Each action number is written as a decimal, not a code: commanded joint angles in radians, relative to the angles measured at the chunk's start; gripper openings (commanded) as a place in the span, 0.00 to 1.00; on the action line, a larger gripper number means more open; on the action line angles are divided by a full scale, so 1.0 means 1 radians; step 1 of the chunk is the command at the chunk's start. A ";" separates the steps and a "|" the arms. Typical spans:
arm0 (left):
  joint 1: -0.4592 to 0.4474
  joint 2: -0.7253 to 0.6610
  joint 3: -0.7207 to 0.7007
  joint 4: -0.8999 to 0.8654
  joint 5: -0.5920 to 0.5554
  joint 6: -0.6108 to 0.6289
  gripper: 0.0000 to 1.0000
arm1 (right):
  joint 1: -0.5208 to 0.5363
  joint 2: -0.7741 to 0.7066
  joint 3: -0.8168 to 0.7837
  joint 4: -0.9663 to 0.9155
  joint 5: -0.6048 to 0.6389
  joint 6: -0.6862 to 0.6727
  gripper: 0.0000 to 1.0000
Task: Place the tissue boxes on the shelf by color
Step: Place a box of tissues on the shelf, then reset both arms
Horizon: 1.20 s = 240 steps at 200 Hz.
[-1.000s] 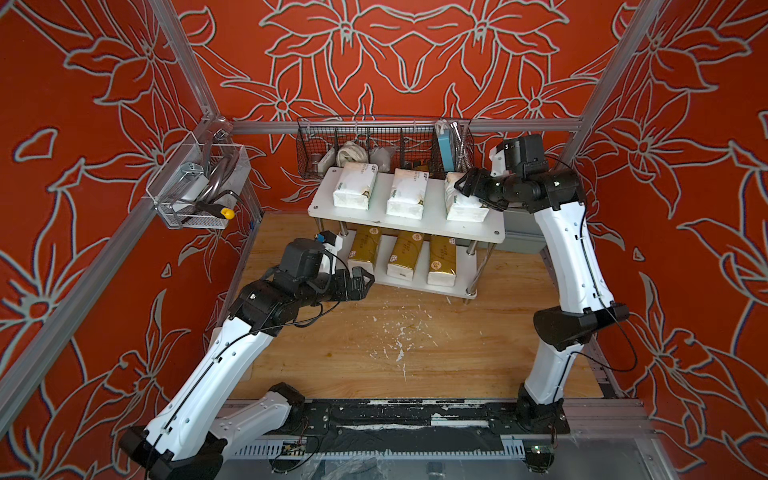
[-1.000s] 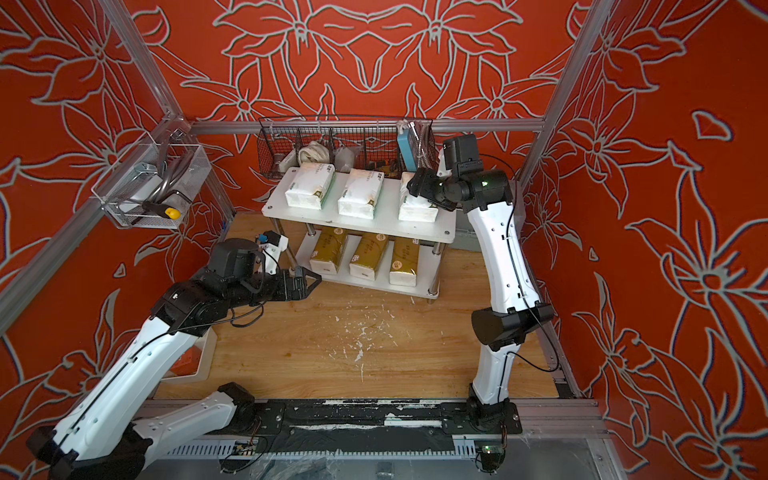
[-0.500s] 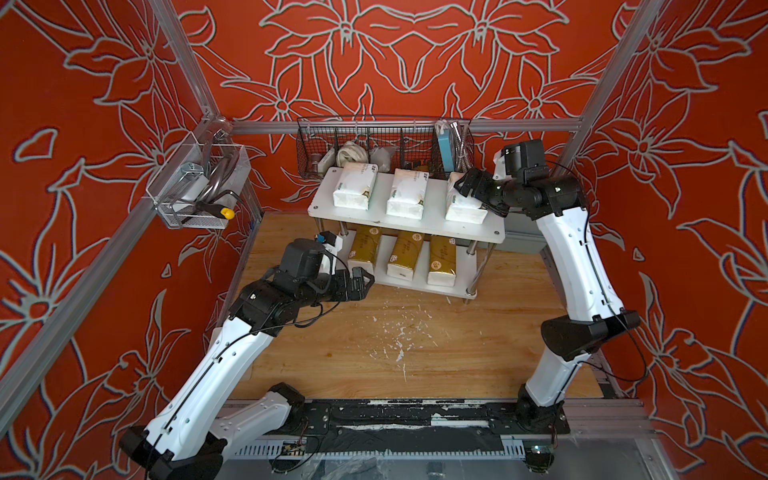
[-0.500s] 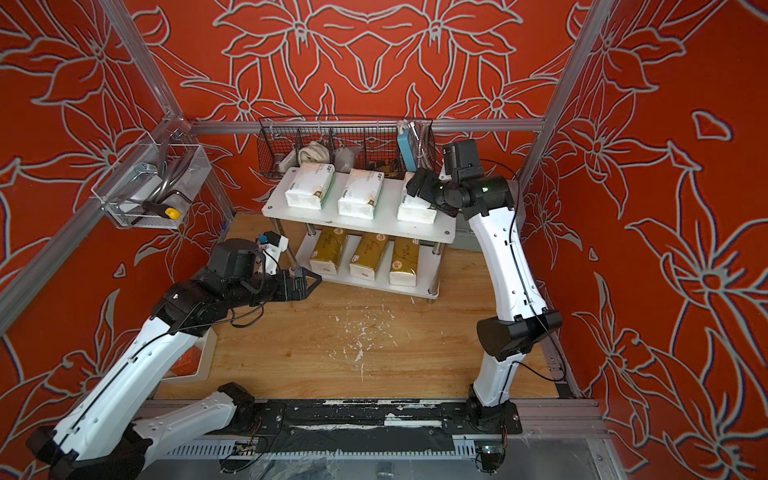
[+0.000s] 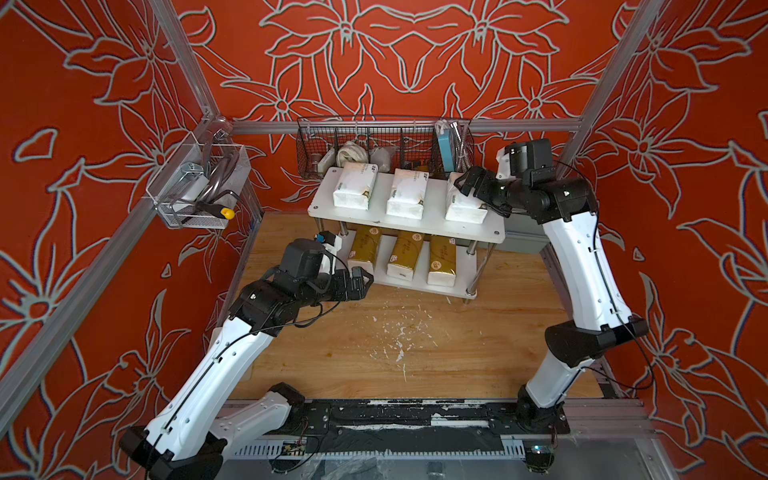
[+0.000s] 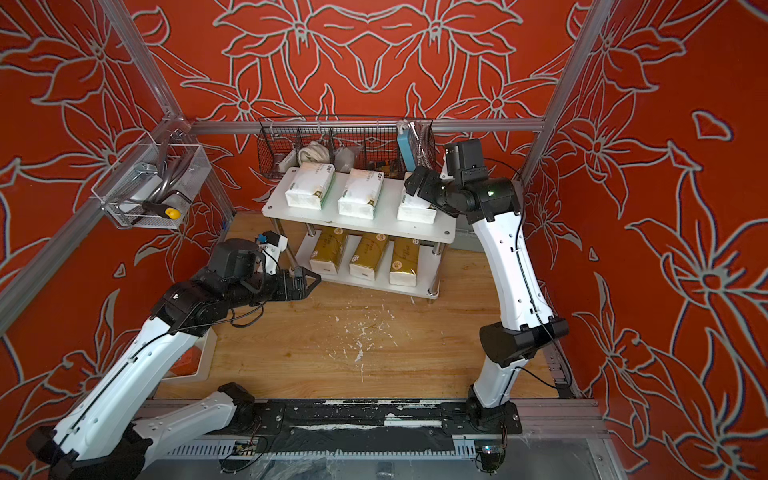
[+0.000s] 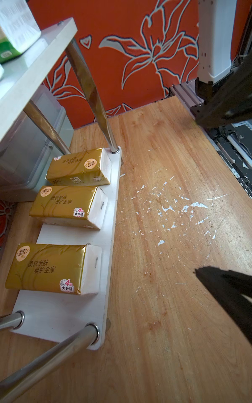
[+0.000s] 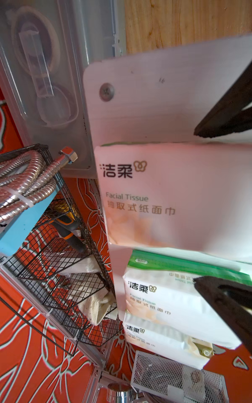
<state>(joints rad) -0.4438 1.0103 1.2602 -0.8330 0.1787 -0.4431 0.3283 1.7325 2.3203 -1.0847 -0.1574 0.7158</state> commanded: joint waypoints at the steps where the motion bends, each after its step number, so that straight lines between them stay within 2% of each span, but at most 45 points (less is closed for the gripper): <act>1: 0.005 -0.048 0.037 -0.036 -0.070 0.055 0.99 | 0.005 -0.091 0.011 -0.020 0.026 -0.030 0.99; 27: 0.005 -0.079 0.057 -0.046 -0.191 0.104 0.99 | 0.005 -0.199 -0.028 -0.046 0.078 -0.088 0.99; 59: 0.005 -0.169 -0.025 0.040 -0.337 0.173 0.99 | -0.004 -0.390 -0.213 -0.016 0.153 -0.175 0.99; 103: 0.005 -0.352 -0.247 0.210 -0.504 0.257 0.99 | -0.039 -0.694 -0.702 0.194 0.275 -0.286 0.99; 145: 0.007 -0.505 -0.490 0.385 -0.665 0.414 0.99 | -0.086 -0.917 -1.210 0.484 0.544 -0.355 0.99; 168: 0.008 -0.532 -0.605 0.473 -0.726 0.512 0.99 | -0.107 -0.963 -1.446 0.668 0.706 -0.414 0.99; 189: 0.030 -0.535 -0.714 0.559 -0.743 0.577 0.99 | -0.124 -0.938 -1.593 0.791 0.818 -0.465 0.99; 213: 0.101 -0.543 -0.833 0.692 -0.699 0.609 0.99 | -0.148 -0.875 -1.725 0.991 0.845 -0.507 0.99; 225: 0.171 -0.538 -0.883 0.773 -0.637 0.621 0.99 | -0.151 -0.820 -1.783 1.108 0.859 -0.541 0.99; 240: 0.315 -0.500 -0.896 0.827 -0.516 0.585 0.99 | -0.154 -0.737 -1.842 1.260 0.870 -0.570 0.99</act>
<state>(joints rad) -0.2829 0.4820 0.3866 -0.2001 -0.4763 0.1318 0.1829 0.9096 0.5503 -0.1425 0.6285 0.2260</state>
